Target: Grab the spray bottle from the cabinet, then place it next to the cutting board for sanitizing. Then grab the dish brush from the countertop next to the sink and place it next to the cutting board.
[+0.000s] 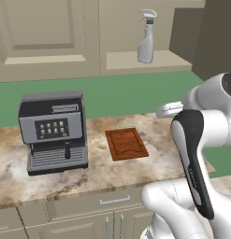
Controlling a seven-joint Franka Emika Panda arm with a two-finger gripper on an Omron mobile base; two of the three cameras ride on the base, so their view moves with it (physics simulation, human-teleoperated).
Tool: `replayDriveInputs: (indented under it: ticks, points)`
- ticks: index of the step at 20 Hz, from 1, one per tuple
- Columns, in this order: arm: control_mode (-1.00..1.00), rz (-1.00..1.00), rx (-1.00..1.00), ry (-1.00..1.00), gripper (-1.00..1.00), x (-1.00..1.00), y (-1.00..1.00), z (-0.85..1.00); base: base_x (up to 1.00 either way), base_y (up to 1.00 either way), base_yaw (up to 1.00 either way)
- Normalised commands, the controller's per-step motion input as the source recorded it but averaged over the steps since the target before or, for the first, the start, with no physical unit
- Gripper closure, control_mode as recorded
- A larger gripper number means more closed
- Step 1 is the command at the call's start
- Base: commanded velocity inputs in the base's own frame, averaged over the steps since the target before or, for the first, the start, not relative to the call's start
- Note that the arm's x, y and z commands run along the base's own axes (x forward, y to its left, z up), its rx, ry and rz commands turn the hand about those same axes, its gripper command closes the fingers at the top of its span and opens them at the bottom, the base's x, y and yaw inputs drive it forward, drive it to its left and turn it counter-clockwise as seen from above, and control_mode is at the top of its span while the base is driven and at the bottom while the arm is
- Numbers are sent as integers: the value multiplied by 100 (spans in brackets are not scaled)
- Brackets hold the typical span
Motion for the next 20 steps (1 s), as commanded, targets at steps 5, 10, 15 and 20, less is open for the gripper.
replayDriveInputs:
  ticks: [5, 10, 15, 20]
  points:
    - [-100, 0, 0, -46, -100, -22, 0, 70, 0, 0, 0]
    - [-100, 0, 0, -43, -100, -19, 0, 70, 0, 0, 0]
    - [-100, 0, 0, -19, -100, -1, 0, 56, 0, 0, 0]
    - [-100, 0, 0, -2, -100, 18, -5, 46, 0, 0, 0]
